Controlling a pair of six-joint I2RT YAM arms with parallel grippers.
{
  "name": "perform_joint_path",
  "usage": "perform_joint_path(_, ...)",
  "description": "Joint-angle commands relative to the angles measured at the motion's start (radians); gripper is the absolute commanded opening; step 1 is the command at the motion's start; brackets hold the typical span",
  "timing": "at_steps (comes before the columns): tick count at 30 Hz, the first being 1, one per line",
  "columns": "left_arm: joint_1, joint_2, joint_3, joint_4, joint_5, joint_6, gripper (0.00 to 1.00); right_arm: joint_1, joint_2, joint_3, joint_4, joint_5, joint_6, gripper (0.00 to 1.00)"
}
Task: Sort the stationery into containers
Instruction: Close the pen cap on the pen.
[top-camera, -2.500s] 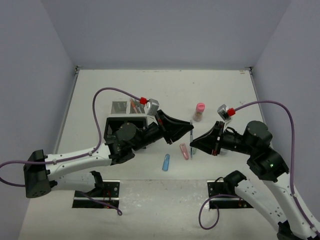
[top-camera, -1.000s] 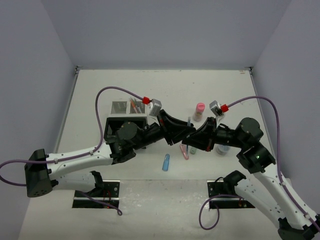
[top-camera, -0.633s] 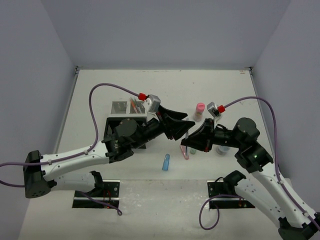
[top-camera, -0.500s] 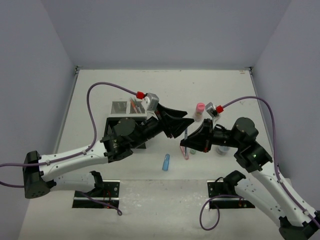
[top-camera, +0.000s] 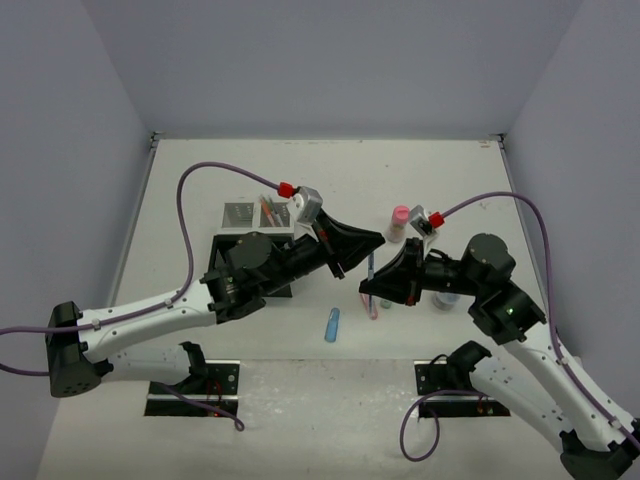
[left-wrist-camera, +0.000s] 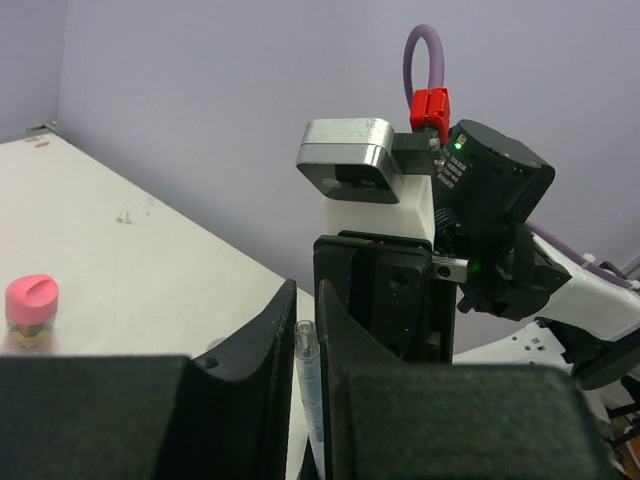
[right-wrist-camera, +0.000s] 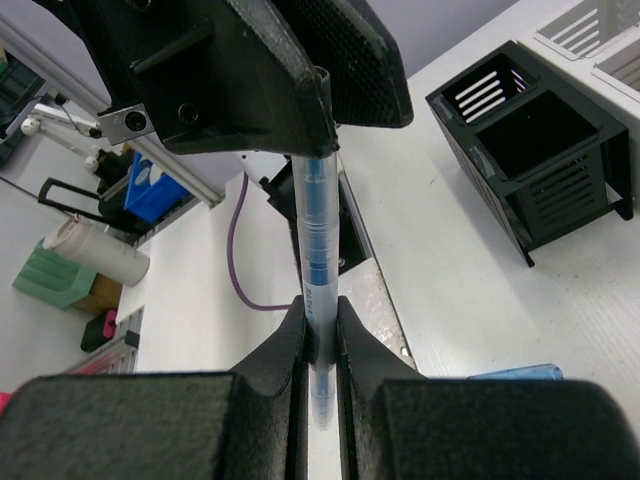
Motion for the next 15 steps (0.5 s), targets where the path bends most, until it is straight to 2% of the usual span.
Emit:
perform_joint_path(1, -0.008, 0.010, 0.037, -0.007, 0.120, -0.012, 0.07, 0.001, 0.011, 0.067, -0.014, 0.049, -0.031, 0.00)
perform_joint_path(3, -0.008, 0.012, 0.041, -0.021, 0.123, -0.015, 0.00, 0.001, 0.010, 0.079, -0.022, 0.065, -0.039, 0.00)
perform_joint_path(8, -0.006, 0.012, 0.027, -0.048, 0.123, -0.012, 0.00, 0.001, 0.012, 0.122, -0.034, 0.116, -0.048, 0.00)
perform_joint_path(15, -0.009, 0.010, -0.080, -0.041, 0.149, -0.059, 0.00, -0.001, 0.099, 0.281, -0.106, 0.305, -0.061, 0.00)
